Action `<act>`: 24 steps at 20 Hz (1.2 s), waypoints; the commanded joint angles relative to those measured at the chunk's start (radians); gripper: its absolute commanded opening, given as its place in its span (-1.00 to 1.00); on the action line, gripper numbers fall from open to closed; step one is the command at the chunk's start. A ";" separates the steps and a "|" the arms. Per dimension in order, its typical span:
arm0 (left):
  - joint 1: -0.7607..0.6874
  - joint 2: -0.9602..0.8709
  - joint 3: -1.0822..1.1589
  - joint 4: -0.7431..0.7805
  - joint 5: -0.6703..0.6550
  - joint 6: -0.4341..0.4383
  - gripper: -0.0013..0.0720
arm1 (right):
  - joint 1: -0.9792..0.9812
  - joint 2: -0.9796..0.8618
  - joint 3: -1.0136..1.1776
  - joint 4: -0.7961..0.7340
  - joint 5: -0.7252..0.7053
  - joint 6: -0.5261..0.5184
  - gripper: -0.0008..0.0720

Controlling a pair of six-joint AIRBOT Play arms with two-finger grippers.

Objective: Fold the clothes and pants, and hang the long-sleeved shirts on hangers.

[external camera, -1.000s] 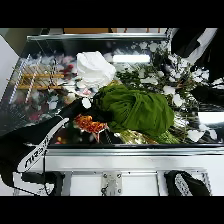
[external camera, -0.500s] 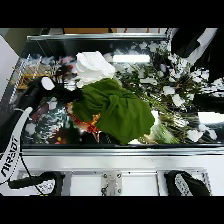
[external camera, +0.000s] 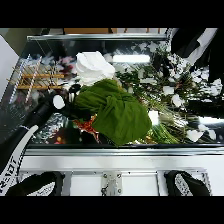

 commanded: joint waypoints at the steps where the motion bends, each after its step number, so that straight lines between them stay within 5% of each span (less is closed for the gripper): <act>1: -0.111 -0.022 -0.080 -0.002 0.075 0.024 0.70 | 0.003 -0.001 -0.004 -0.001 0.006 0.000 -0.95; 9: -0.074 -0.258 0.042 -0.304 0.033 0.189 0.69 | 0.084 -0.043 -0.122 -0.001 0.007 0.000 -0.89; 10: -0.078 -0.265 0.048 -0.299 0.021 0.188 0.02 | 0.106 -0.061 -0.156 0.000 0.007 0.000 -0.32; 11: -0.077 -0.264 0.048 -0.299 0.019 0.188 -0.92 | 0.131 -0.084 -0.185 0.003 0.003 0.000 0.37; 12: -0.076 -0.261 0.047 -0.299 0.018 0.188 -0.93 | 0.159 -0.114 -0.212 0.016 -0.005 0.000 0.56; 24: 0.028 -0.187 0.047 -0.302 0.010 0.187 -0.93 | 0.620 -0.464 -0.252 0.132 -0.200 0.000 0.53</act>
